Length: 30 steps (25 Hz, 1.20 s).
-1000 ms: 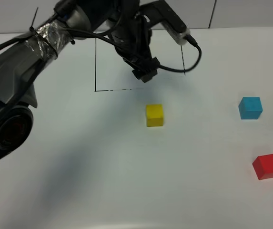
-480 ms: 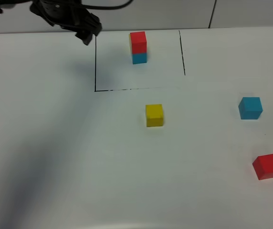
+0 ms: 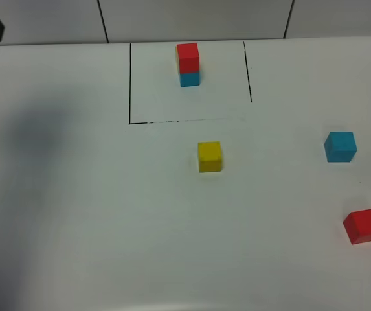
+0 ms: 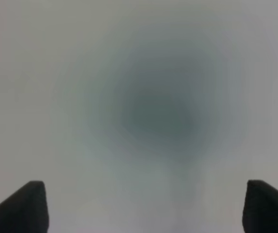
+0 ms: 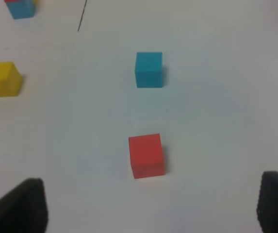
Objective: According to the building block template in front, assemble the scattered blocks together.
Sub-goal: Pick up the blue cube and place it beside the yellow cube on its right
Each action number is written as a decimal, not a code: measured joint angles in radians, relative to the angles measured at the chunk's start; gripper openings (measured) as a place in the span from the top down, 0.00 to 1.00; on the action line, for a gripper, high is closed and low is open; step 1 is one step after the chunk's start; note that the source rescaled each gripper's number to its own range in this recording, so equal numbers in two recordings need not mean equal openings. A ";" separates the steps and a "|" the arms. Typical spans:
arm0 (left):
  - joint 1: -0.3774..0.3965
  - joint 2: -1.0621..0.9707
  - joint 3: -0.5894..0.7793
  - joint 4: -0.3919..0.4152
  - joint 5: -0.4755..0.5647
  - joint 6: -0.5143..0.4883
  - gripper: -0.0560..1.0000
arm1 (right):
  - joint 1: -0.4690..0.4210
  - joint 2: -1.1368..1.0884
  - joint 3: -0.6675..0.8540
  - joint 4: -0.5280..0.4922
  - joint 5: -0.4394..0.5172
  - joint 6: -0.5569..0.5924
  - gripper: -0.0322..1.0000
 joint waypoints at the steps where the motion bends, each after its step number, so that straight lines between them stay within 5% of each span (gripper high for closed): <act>1: 0.001 -0.059 0.044 0.003 -0.014 -0.011 0.08 | 0.000 0.000 0.000 0.000 0.000 0.000 0.24; 13: 0.001 -0.658 0.490 -0.017 -0.037 -0.104 0.08 | 0.000 0.000 0.000 0.000 0.000 0.002 0.24; 30: 0.001 -1.390 0.896 -0.181 -0.030 -0.041 0.09 | 0.000 0.000 0.000 -0.001 0.000 0.006 0.24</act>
